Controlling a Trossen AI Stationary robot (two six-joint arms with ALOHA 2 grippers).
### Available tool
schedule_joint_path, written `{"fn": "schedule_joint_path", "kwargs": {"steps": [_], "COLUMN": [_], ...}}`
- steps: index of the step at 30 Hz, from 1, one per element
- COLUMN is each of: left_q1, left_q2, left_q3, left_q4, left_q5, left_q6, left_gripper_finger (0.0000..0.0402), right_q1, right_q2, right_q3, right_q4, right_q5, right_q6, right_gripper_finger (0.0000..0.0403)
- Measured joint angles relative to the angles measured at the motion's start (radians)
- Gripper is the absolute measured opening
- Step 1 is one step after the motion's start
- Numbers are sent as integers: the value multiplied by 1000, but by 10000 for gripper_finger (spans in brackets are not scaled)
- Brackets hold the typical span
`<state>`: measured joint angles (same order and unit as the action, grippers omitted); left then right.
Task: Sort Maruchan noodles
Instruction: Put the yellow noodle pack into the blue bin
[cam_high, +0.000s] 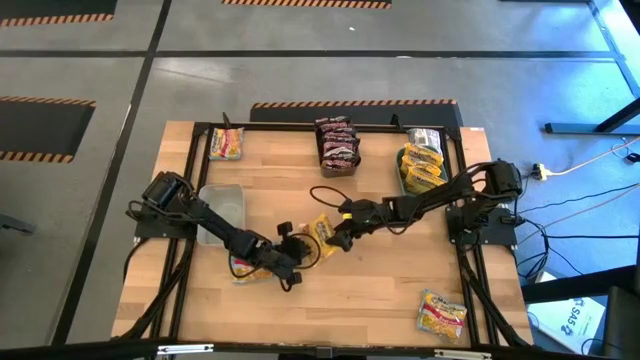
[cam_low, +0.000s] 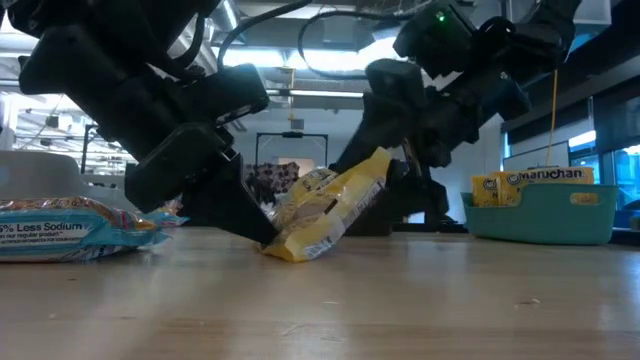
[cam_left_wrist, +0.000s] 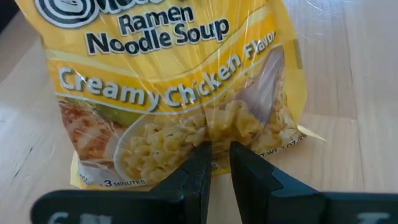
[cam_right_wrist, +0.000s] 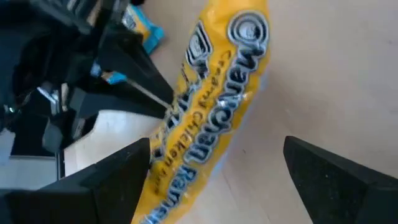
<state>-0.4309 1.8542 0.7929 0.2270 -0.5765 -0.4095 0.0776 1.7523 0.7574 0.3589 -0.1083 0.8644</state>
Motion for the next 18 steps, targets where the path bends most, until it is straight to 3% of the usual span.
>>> {"fn": "schedule_joint_path", "kwargs": {"steps": [9,18], "left_q1": [1,0], "left_q2": [0,0], "left_q3": [0,0], "left_q4": [11,29], "left_q5": [-14,-16], "left_q6": [1,26], "left_gripper_finger": [55,55], "right_q1": [0,2], "right_q2": [23,139], "right_q3": [2,72], "right_q4": [71,86], "right_q5": [18,0], "right_q6": [20,23], "right_gripper_finger": [351,350]}}
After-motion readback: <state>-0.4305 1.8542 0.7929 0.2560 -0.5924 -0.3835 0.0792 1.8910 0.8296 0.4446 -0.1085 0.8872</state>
